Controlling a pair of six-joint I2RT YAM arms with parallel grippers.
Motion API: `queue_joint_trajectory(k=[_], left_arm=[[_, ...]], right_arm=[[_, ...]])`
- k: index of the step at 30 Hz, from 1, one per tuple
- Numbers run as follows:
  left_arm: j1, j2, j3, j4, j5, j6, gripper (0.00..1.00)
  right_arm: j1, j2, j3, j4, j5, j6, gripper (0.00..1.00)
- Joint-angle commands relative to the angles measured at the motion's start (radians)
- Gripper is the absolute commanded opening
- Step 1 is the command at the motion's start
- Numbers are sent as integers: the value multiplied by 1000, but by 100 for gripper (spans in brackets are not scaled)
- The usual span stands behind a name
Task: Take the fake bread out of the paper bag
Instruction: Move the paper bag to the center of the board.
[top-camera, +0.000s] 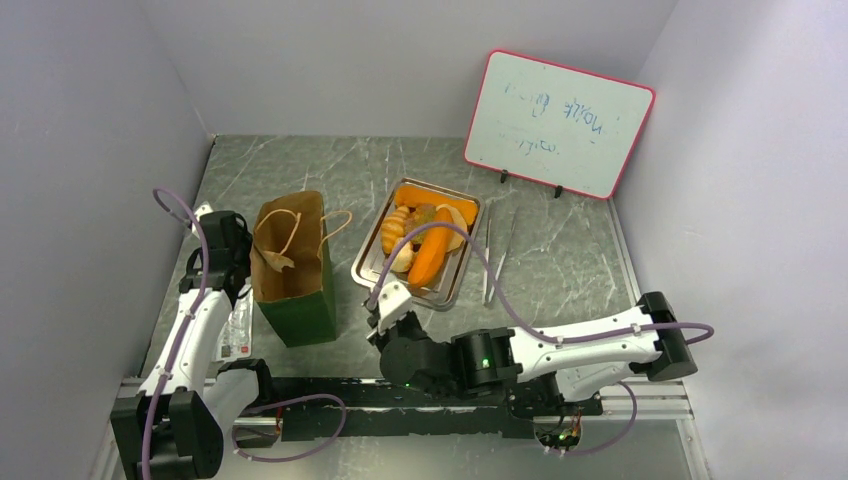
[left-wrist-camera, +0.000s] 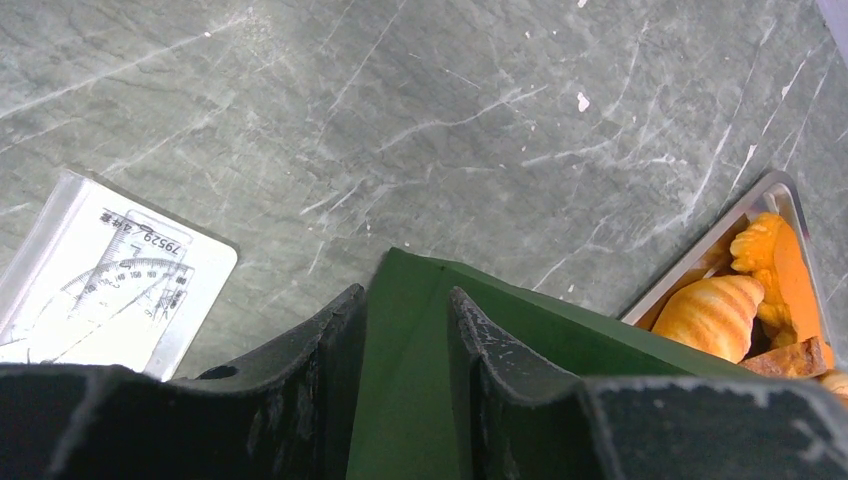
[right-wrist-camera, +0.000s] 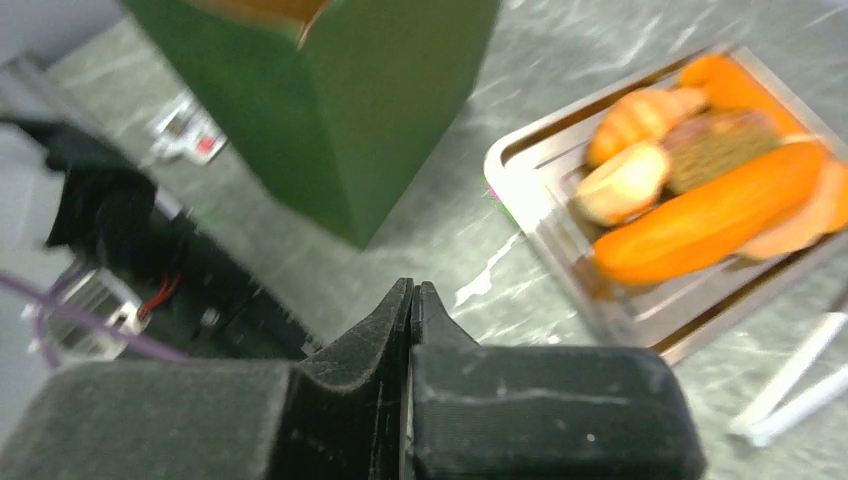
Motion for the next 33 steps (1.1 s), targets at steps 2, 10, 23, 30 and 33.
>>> queue_joint_trajectory(k=[2, 10, 23, 30, 33], left_arm=[[-2, 2, 7, 18, -9, 12, 30], [-1, 5, 26, 15, 0, 15, 30], [5, 12, 36, 12, 11, 16, 30], [10, 20, 49, 11, 32, 25, 30], [11, 19, 51, 8, 38, 29, 30]], right_arm=[[21, -45, -109, 178, -283, 159, 0], [-227, -85, -378, 508, -821, 324, 0], [-394, 228, -415, 920, -1178, 406, 0], [-421, 361, -418, 1107, -1228, 469, 0], [-423, 425, -413, 1203, -1227, 496, 0]])
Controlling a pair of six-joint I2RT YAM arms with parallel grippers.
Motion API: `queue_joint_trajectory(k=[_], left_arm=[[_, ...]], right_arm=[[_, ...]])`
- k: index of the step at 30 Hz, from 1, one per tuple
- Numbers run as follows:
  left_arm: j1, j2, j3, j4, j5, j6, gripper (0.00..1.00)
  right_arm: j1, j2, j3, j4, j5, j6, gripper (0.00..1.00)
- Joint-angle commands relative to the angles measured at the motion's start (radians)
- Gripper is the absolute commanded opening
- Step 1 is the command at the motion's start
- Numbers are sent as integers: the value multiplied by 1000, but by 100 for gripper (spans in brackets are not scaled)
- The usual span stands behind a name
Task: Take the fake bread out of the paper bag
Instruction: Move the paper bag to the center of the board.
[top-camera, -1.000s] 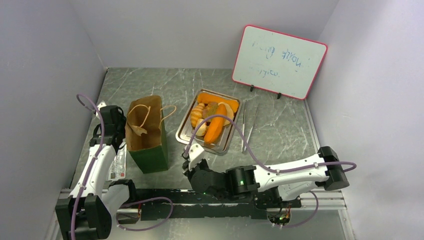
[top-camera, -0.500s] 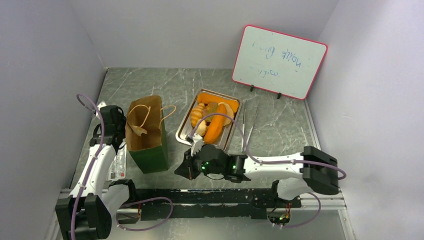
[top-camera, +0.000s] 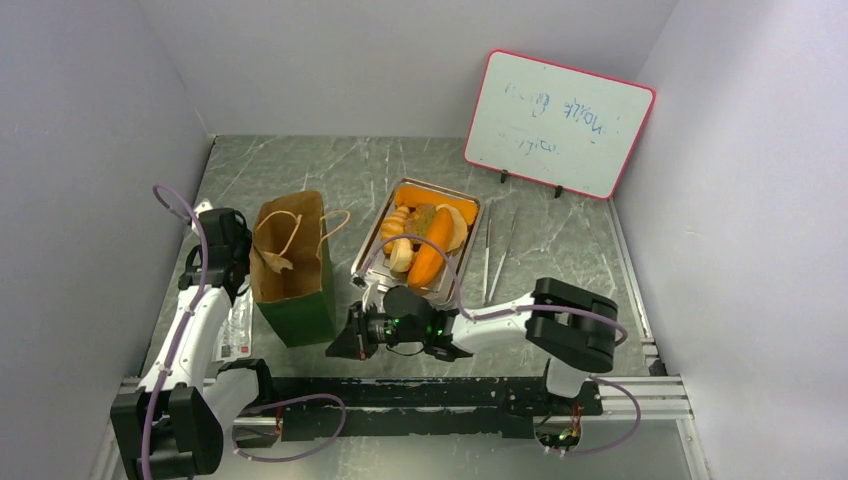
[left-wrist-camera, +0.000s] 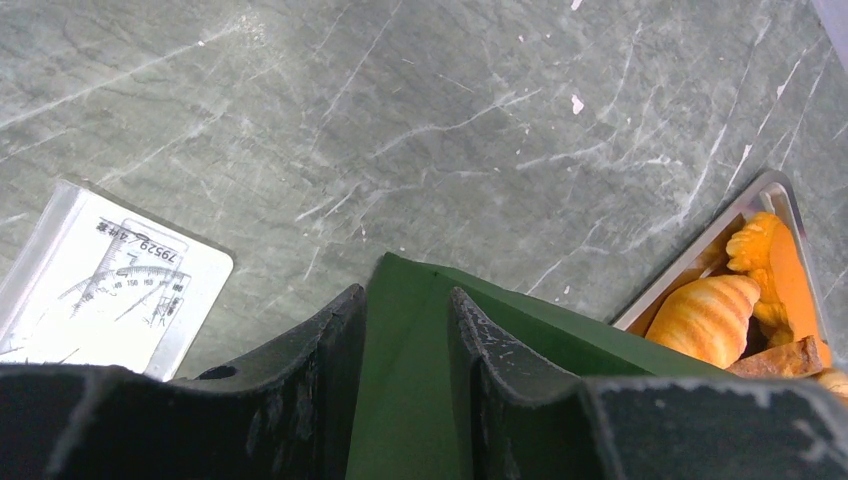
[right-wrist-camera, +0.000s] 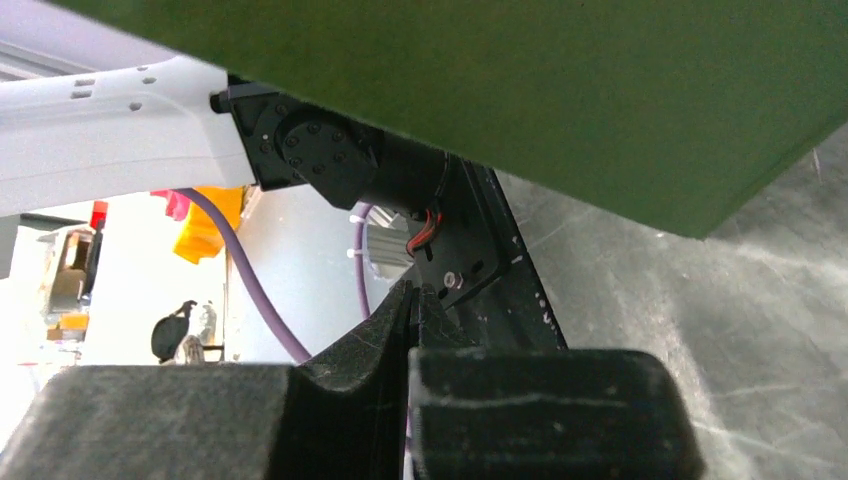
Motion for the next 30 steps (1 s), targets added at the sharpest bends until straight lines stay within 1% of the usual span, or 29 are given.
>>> queue_joint_trajectory(k=[1, 6, 10, 16, 21, 23, 30], left_arm=[[8, -1, 34, 7, 32, 19, 30], [14, -4, 32, 3, 41, 27, 30], [21, -4, 27, 4, 47, 33, 30], [41, 4, 20, 10, 65, 46, 30], [53, 7, 22, 9, 74, 58, 30], [81, 8, 26, 8, 79, 63, 30], [114, 11, 29, 12, 91, 69, 31]], right_arm=[[-7, 85, 23, 242, -32, 60, 0], [-9, 215, 53, 425, -42, 163, 0], [-9, 284, 94, 477, 5, 190, 0], [-32, 346, 151, 503, 79, 222, 0], [-69, 432, 233, 493, 84, 223, 0], [-87, 463, 268, 488, 77, 224, 0], [-147, 546, 396, 451, 66, 203, 0]])
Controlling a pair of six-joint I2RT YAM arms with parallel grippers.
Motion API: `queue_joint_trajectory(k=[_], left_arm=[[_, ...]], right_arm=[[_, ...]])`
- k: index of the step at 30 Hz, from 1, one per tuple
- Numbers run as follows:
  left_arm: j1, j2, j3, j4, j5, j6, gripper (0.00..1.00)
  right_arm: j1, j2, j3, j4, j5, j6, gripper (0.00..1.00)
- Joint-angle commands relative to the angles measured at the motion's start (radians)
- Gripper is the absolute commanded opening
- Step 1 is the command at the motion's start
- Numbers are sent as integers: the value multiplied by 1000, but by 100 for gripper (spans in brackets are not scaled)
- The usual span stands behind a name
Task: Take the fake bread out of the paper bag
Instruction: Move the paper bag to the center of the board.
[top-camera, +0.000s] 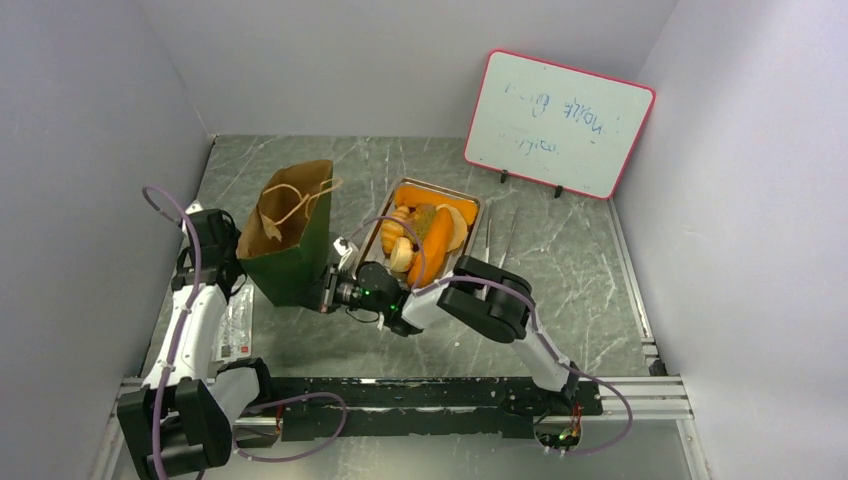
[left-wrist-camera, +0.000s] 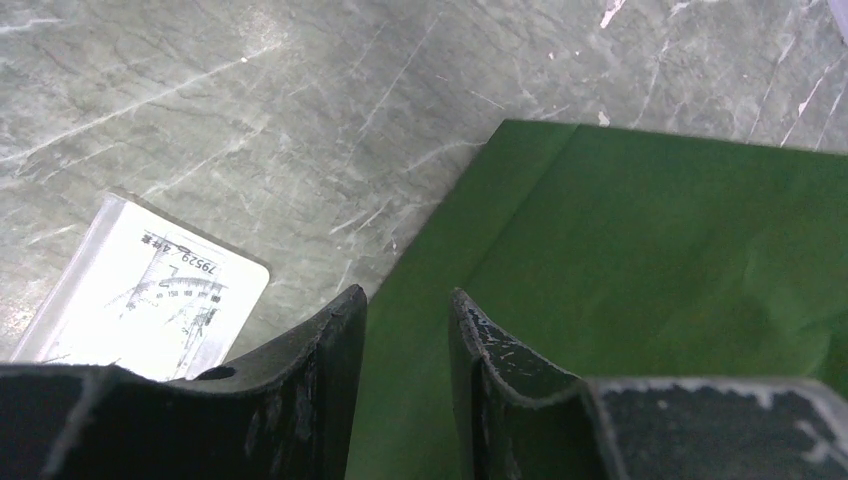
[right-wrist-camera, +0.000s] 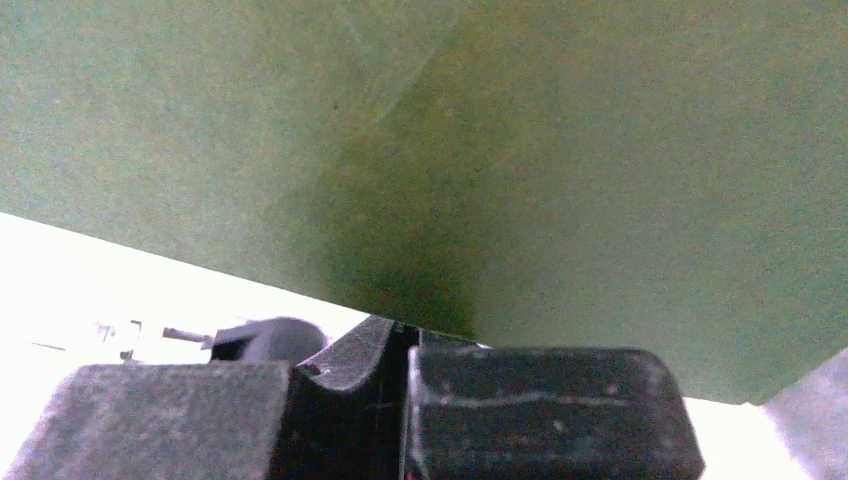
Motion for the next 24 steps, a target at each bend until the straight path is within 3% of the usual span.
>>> queue_joint_trajectory(k=[1, 24], left_arm=[[25, 0, 28, 13, 37, 20, 31], [133, -56, -25, 34, 48, 7, 31]], right_arm=[[-41, 47, 86, -18, 0, -25, 0], [-176, 296, 556, -292, -50, -101, 0]])
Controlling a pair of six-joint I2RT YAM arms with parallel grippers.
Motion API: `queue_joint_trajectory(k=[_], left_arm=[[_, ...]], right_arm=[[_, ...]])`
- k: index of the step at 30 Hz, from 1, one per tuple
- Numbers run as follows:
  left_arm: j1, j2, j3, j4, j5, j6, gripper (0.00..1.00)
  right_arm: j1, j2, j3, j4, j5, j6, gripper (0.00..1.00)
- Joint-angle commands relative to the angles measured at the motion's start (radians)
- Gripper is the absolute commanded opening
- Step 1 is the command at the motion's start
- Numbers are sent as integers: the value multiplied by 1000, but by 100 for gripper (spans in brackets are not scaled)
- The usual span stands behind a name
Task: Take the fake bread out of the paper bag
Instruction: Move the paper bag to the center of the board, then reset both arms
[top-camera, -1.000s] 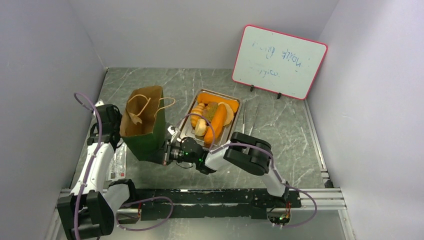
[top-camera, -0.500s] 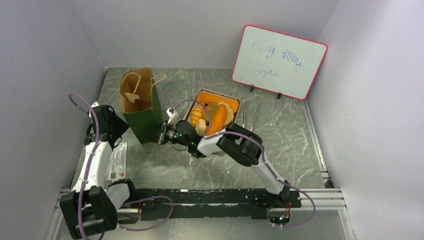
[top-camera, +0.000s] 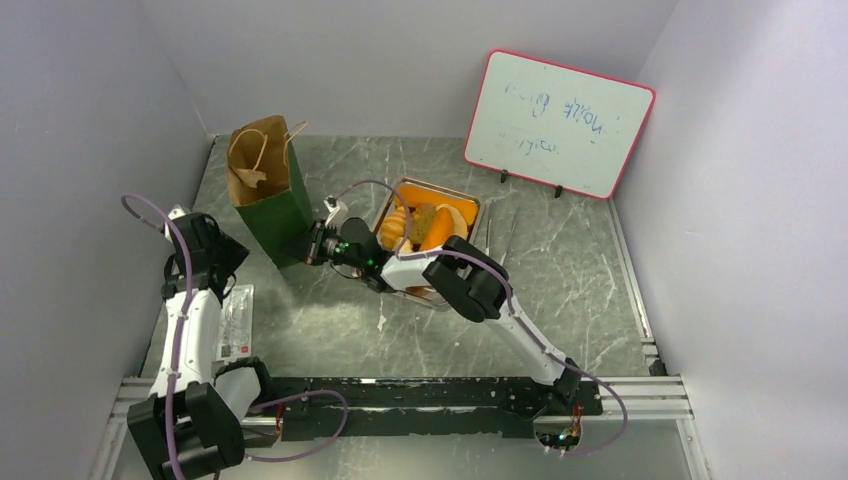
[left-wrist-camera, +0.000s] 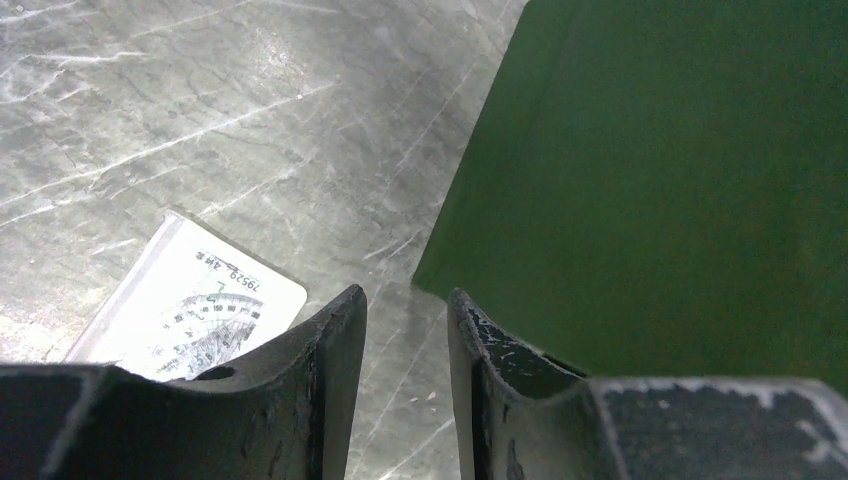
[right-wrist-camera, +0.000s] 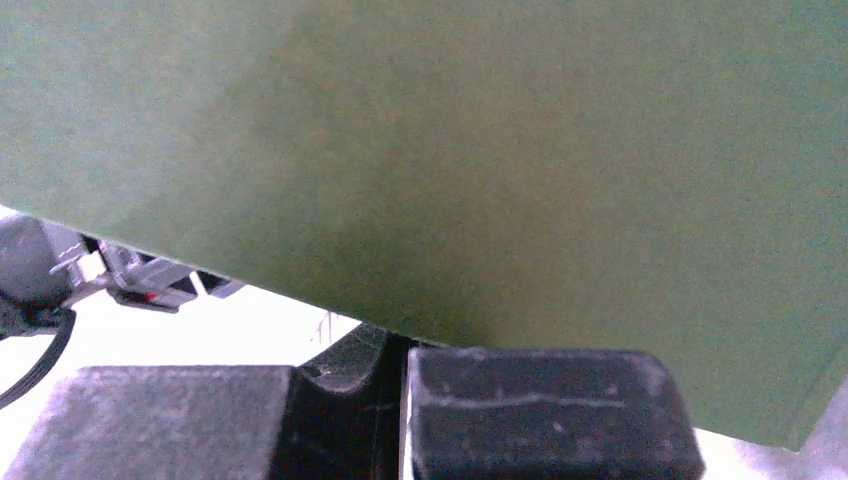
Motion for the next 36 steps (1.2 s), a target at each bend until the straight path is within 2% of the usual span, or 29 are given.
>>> queue_joint_trajectory(k=[1, 12, 15, 23, 26, 29, 33, 36], left_arm=[[17, -34, -19, 22, 7, -6, 31], [21, -61, -16, 2, -13, 3, 31], [23, -71, -16, -6, -15, 2, 31], [25, -123, -16, -36, -10, -9, 31], [25, -156, -25, -33, 4, -28, 31], [26, -193, -39, -14, 25, -45, 30], [23, -216, -36, 0, 45, -30, 30], [9, -220, -10, -5, 23, 23, 31]], right_arm=[[-21, 59, 104, -77, -24, -28, 0], [-77, 223, 436, -302, -98, -42, 0], [-81, 233, 463, -328, -99, -48, 0], [-51, 31, 174, -294, -74, -105, 2], [-23, -84, 75, -349, -51, -162, 4], [5, -201, -23, -428, -12, -231, 10], [23, -390, -166, -526, 121, -338, 16], [21, -559, -240, -638, 286, -429, 20]])
